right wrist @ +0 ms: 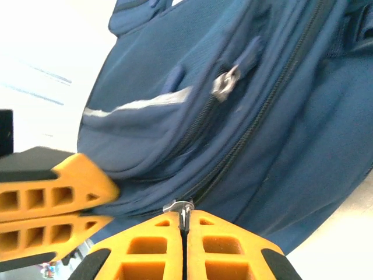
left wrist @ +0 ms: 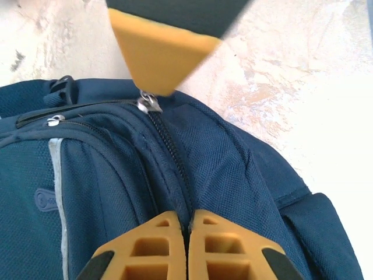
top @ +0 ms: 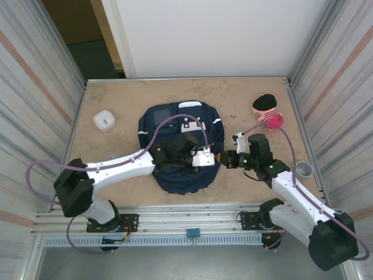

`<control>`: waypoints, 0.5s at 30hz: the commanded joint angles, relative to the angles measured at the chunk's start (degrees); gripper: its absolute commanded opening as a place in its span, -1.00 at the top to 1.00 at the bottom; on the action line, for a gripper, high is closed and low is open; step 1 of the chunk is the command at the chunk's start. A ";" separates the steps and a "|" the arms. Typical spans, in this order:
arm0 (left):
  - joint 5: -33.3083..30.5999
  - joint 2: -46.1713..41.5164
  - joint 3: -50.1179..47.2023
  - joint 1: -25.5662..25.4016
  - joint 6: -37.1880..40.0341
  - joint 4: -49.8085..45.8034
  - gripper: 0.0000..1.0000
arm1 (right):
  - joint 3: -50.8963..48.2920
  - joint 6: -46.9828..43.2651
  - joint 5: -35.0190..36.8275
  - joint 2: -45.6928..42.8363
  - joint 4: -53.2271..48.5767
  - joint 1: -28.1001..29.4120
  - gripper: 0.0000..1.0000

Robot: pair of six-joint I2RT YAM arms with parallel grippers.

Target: Pack the student bag

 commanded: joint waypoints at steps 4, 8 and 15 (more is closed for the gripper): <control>3.07 -12.50 -7.76 1.57 3.52 -6.19 0.81 | 2.56 -0.82 -1.76 8.27 4.02 -4.93 1.00; 0.08 -17.55 -10.61 1.68 0.63 -8.54 0.62 | 3.18 0.52 -3.26 7.46 6.43 -2.80 1.00; 1.53 -17.51 -7.86 0.60 -7.18 -4.11 -0.19 | 5.27 -1.93 -2.20 5.62 1.53 1.12 1.00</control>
